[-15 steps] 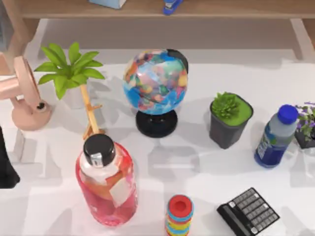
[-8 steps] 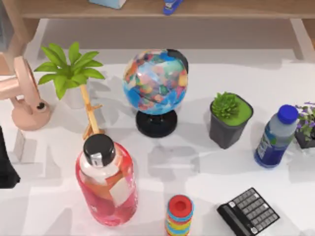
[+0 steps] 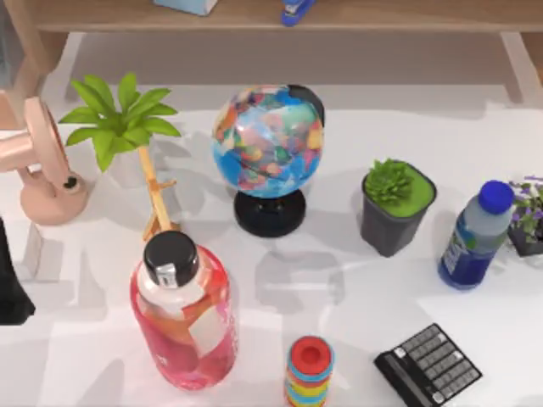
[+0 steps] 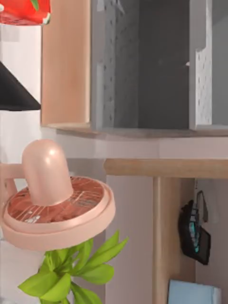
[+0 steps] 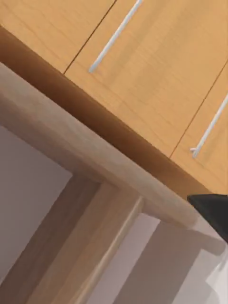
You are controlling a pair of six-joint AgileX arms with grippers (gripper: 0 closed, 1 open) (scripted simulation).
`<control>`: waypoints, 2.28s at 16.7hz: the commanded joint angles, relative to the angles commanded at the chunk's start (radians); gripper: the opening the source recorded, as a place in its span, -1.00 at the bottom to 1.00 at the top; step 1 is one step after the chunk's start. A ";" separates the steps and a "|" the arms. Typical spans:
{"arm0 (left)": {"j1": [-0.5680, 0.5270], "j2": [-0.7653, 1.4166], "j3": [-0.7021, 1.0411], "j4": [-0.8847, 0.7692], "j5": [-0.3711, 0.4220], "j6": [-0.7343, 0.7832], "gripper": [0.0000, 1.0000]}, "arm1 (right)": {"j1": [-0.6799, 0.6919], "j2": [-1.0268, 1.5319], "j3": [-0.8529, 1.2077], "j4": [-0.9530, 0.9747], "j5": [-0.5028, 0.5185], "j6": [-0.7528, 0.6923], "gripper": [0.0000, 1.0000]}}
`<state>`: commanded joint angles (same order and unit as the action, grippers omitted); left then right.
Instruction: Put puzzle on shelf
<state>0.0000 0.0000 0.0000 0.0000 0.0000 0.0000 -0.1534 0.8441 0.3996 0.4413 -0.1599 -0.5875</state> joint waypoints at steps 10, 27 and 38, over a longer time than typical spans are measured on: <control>0.000 0.000 0.000 0.000 0.000 0.000 1.00 | -0.221 1.024 0.497 0.544 -0.171 -0.686 1.00; 0.000 0.000 0.000 0.000 0.000 0.000 1.00 | -0.297 1.469 0.728 0.749 -0.254 -0.970 1.00; 0.000 0.000 0.000 0.000 0.000 0.000 1.00 | -0.282 1.509 0.815 0.703 -0.239 -0.971 0.55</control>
<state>0.0000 0.0000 0.0000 0.0000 0.0000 0.0000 -0.4356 2.3535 1.2142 1.1443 -0.3985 -1.5584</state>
